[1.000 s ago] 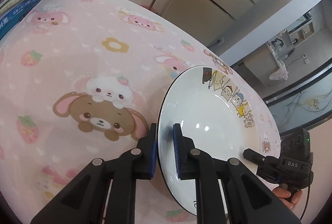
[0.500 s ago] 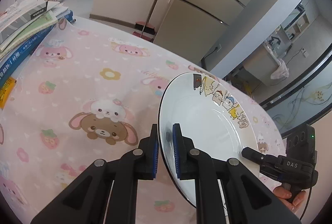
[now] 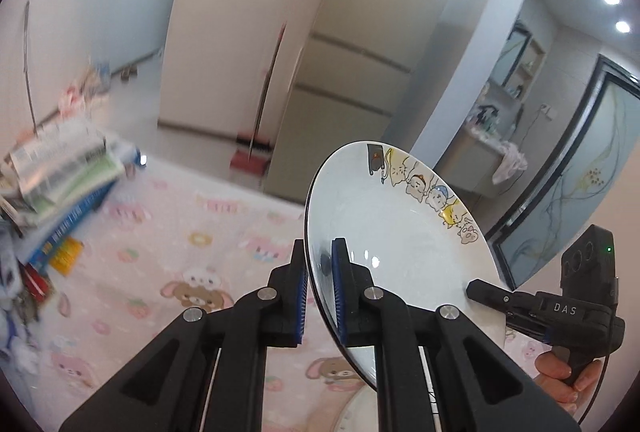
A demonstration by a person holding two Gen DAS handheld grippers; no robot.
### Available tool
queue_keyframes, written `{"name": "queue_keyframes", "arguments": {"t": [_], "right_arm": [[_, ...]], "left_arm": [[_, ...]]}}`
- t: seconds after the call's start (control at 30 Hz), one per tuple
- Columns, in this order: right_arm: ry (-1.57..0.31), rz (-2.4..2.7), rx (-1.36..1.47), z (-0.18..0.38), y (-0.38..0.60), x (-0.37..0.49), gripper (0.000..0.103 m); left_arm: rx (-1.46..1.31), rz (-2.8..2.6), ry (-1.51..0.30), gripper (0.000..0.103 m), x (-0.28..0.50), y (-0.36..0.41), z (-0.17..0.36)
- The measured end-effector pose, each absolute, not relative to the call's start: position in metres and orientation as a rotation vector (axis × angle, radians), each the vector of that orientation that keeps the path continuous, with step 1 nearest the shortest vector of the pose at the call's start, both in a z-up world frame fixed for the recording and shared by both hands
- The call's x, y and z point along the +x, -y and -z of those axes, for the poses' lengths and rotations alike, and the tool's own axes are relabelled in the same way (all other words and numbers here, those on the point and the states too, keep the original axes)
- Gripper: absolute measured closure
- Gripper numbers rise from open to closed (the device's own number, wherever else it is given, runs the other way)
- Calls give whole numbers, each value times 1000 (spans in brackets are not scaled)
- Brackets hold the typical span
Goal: Organize plates and bowls
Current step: 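Lift the cartoon plate and carry it over the stacked Life plates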
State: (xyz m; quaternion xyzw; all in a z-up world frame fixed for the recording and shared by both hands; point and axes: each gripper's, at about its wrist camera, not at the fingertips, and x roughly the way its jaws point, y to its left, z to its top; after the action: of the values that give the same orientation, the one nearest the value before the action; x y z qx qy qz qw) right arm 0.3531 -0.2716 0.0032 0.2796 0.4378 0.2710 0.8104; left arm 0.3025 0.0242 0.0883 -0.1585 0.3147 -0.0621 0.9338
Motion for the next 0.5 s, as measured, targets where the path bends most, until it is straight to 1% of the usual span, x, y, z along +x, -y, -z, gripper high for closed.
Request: {"name": "queue_keyframes", "arguments": {"t": [0.13, 0.2, 0.33, 0.5], "right_arm": [[-856, -578, 560, -43, 275, 315, 90], [-841, -559, 538, -53, 275, 304, 90], [-851, -571, 539, -57, 281, 278, 91], [-839, -567, 527, -56, 289, 250, 91]], "left_arm": [[-335, 152, -631, 90, 277, -18, -112], [-315, 162, -617, 90, 260, -13, -120], [-294, 171, -607, 90, 224, -2, -131], [-294, 181, -616, 90, 193, 8, -129]]}}
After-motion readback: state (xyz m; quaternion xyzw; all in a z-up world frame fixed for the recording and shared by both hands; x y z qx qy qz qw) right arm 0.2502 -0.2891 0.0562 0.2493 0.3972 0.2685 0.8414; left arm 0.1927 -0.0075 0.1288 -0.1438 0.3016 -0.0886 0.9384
